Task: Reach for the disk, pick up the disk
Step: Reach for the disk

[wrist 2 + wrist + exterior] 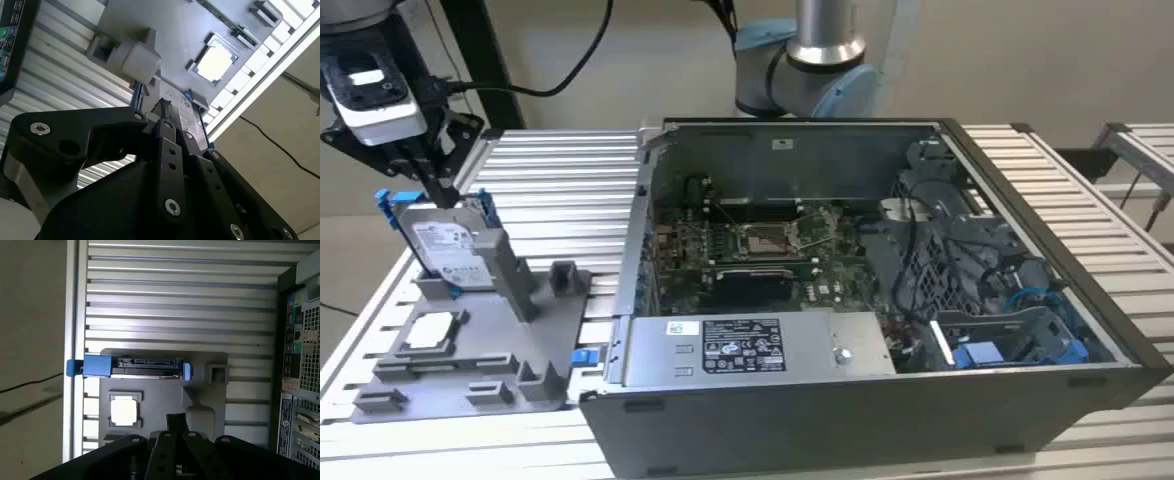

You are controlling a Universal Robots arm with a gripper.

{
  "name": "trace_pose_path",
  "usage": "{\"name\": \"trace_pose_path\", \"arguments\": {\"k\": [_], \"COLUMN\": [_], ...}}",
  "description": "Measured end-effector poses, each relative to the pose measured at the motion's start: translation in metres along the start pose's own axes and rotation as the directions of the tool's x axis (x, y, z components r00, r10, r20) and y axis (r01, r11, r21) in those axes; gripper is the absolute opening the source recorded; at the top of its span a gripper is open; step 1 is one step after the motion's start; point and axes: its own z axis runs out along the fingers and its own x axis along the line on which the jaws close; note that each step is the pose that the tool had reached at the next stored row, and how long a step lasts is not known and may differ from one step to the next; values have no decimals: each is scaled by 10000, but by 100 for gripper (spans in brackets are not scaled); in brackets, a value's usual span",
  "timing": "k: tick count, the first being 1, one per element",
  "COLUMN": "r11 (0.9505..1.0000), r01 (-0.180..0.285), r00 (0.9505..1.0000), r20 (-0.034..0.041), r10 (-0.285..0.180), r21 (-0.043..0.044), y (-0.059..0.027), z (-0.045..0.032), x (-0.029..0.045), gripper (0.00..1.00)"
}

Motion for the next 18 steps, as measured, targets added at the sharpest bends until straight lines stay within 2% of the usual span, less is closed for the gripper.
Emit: {"name": "trace_pose_path", "arguments": {"k": [12, 18], "r11": [10000, 10000], "r01": [0, 0], "r00": [10000, 10000], "r20": [1, 1], "r10": [0, 0], "r21": [0, 0], "y": [4, 83], "z": [1, 4], "x": [0, 26], "gripper": [0, 0]}}
